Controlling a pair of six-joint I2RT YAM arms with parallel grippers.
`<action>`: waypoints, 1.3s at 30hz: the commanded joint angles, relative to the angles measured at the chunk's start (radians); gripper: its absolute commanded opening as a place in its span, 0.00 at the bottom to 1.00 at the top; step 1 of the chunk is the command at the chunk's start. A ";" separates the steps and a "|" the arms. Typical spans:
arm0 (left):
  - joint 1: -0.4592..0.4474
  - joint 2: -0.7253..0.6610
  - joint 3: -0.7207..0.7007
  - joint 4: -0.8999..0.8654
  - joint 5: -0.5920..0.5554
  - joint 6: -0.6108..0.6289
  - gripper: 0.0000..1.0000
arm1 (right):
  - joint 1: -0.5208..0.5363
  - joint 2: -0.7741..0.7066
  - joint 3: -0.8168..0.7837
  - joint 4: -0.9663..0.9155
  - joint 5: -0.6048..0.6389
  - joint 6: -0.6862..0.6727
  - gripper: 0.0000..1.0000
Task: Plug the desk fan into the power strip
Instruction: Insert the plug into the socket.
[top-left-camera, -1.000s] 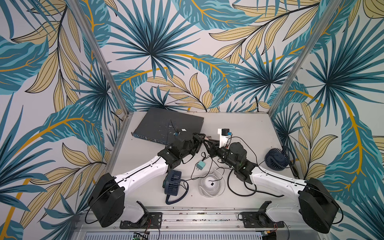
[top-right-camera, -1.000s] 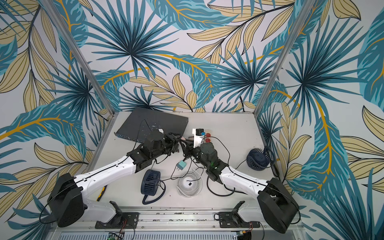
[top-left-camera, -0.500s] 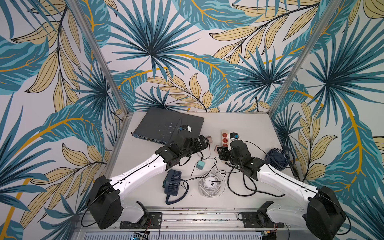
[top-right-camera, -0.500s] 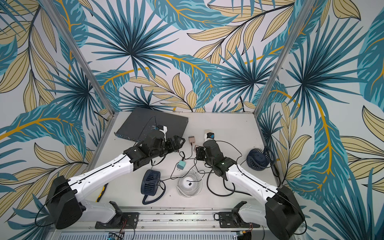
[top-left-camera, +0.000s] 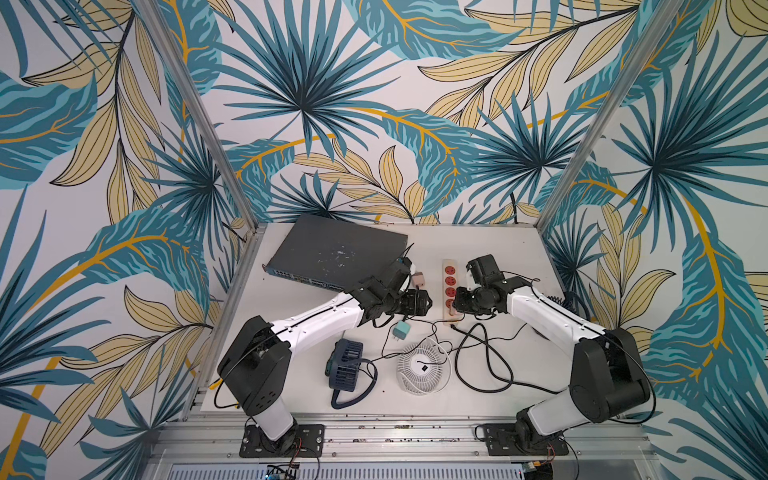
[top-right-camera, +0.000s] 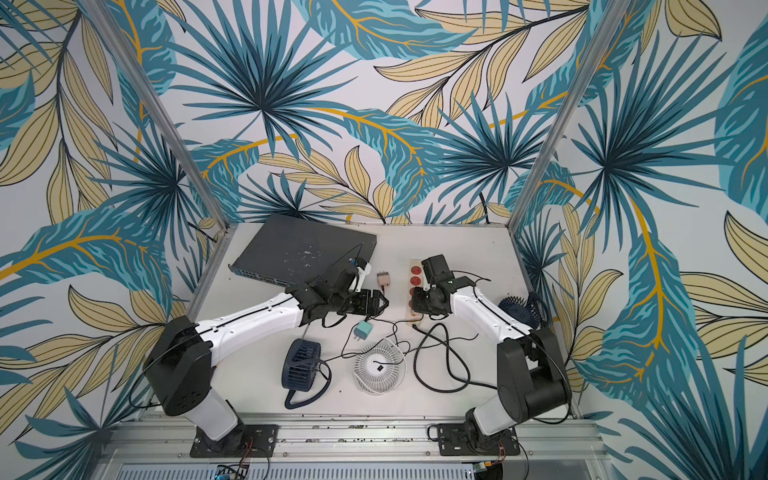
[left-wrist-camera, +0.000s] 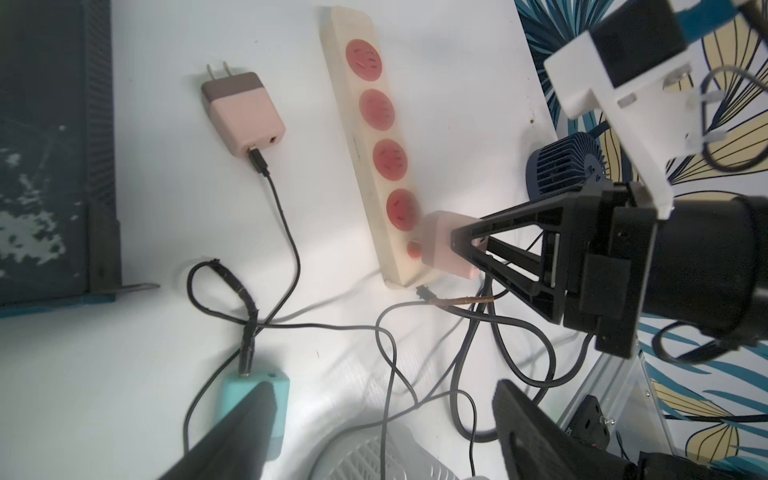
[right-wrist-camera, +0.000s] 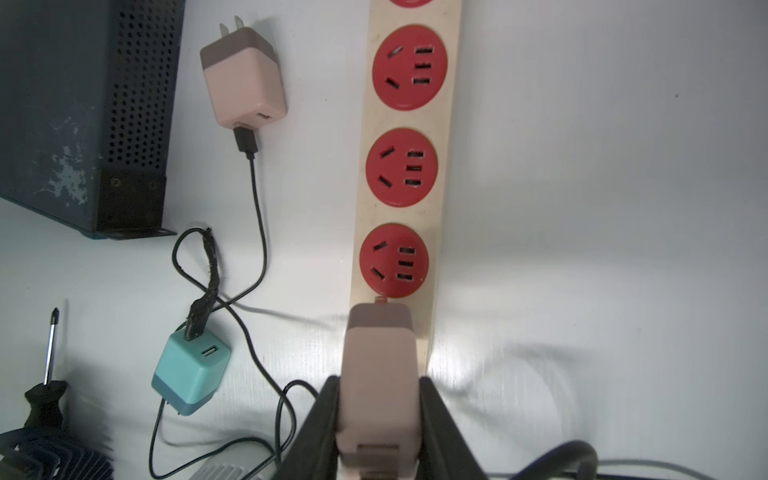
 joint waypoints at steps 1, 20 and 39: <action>-0.006 0.061 0.068 0.016 0.039 0.066 0.83 | -0.024 0.038 0.076 -0.131 0.003 -0.079 0.00; -0.006 0.343 0.274 0.007 0.120 0.085 0.66 | -0.050 0.304 0.381 -0.307 -0.010 -0.167 0.00; -0.006 0.390 0.287 0.011 0.135 0.059 0.62 | -0.050 0.330 0.384 -0.326 -0.032 -0.111 0.00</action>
